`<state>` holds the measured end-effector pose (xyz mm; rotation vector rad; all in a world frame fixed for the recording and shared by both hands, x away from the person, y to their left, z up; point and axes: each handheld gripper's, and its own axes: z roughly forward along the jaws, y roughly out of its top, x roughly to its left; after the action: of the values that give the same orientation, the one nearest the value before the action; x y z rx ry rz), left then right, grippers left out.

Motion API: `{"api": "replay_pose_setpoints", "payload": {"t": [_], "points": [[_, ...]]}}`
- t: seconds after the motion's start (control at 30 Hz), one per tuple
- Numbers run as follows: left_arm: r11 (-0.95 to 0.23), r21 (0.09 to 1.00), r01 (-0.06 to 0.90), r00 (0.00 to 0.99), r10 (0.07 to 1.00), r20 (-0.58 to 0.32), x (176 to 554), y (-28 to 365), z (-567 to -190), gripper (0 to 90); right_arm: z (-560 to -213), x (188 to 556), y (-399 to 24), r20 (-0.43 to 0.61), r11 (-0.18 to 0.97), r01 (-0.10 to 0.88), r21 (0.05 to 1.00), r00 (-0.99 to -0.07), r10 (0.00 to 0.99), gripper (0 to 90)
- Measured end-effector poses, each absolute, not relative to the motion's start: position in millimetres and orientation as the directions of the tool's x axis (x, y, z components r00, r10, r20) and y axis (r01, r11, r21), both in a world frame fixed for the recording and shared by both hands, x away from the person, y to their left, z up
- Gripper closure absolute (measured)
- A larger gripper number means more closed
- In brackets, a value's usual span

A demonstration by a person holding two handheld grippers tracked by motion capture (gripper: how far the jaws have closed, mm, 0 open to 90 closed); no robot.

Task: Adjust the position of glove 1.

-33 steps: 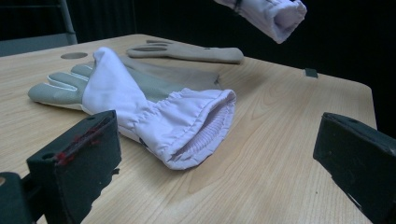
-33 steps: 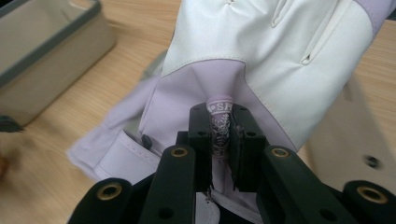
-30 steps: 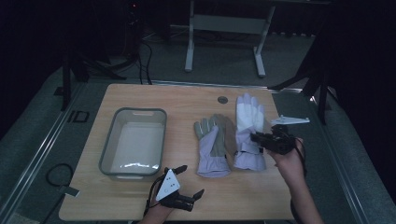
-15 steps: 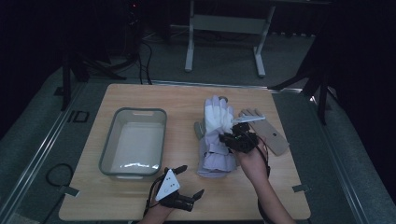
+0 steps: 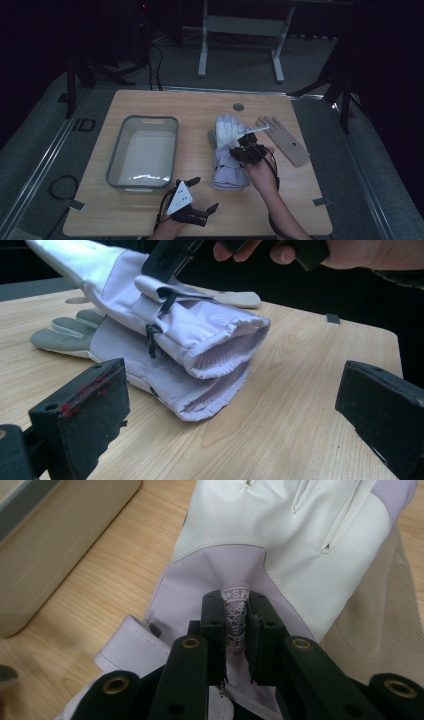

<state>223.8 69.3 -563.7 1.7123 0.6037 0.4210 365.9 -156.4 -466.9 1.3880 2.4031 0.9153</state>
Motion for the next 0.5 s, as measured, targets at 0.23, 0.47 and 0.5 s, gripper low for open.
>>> {"api": "replay_pose_setpoints", "payload": {"t": [0.23, 0.47, 0.5], "points": [[-0.150, 0.974, 0.167, 0.799, 0.599, -0.045, 223.9, 69.1, -563.8, 0.6, -476.5, 374.0, -148.0, 0.111, 0.372, 0.714, 0.593, -0.531, 0.840, 78.6], [-0.153, 0.974, 0.165, 0.801, 0.597, -0.042, 224.1, 69.3, -563.8, 0.6, -492.7, 378.2, -144.5, 0.103, 0.395, 0.715, 0.576, -0.543, 0.833, 75.0], [-0.153, 0.974, 0.166, 0.801, 0.597, -0.043, 224.0, 69.2, -563.8, 0.6, -495.2, 378.0, -144.4, 0.096, 0.410, 0.707, 0.577, -0.557, 0.825, 73.9]]}}
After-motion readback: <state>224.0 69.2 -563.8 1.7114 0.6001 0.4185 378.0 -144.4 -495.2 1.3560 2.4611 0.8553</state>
